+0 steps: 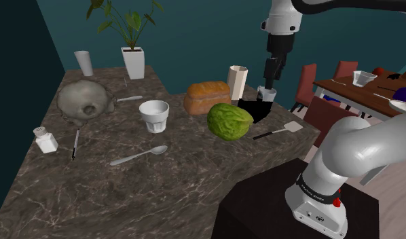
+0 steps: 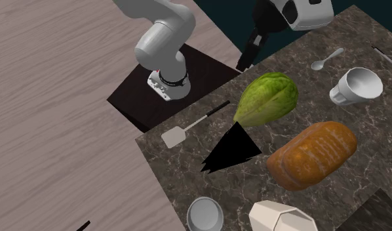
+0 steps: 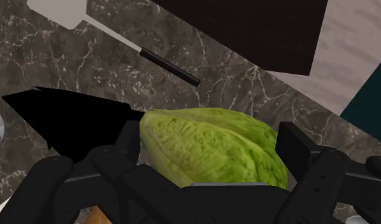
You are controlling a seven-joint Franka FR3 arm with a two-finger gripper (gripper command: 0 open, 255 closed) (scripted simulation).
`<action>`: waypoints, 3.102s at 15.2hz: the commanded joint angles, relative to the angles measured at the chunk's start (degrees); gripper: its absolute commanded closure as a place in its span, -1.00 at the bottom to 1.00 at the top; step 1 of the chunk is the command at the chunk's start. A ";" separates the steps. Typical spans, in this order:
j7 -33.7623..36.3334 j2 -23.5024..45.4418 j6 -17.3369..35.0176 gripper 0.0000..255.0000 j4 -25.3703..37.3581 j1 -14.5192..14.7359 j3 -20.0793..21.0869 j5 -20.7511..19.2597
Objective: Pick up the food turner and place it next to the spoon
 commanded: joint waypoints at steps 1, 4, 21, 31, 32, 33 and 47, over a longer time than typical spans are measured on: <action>0.00 0.00 0.00 -1.00 0.00 0.00 0.00 0.00; -9.41 -6.20 3.47 -1.00 -8.00 2.34 -4.10 -2.38; -66.67 -19.76 24.21 -1.00 -33.76 5.18 -43.75 -31.48; -66.20 -16.10 31.45 -1.00 -37.73 4.27 -48.35 -36.03; -66.20 -16.10 31.45 -1.00 -37.73 4.27 -48.35 -36.03; -66.20 -16.10 31.45 -1.00 -37.73 4.27 -48.35 -36.03; -66.20 -16.09 31.45 1.00 -37.73 4.27 -48.35 -36.03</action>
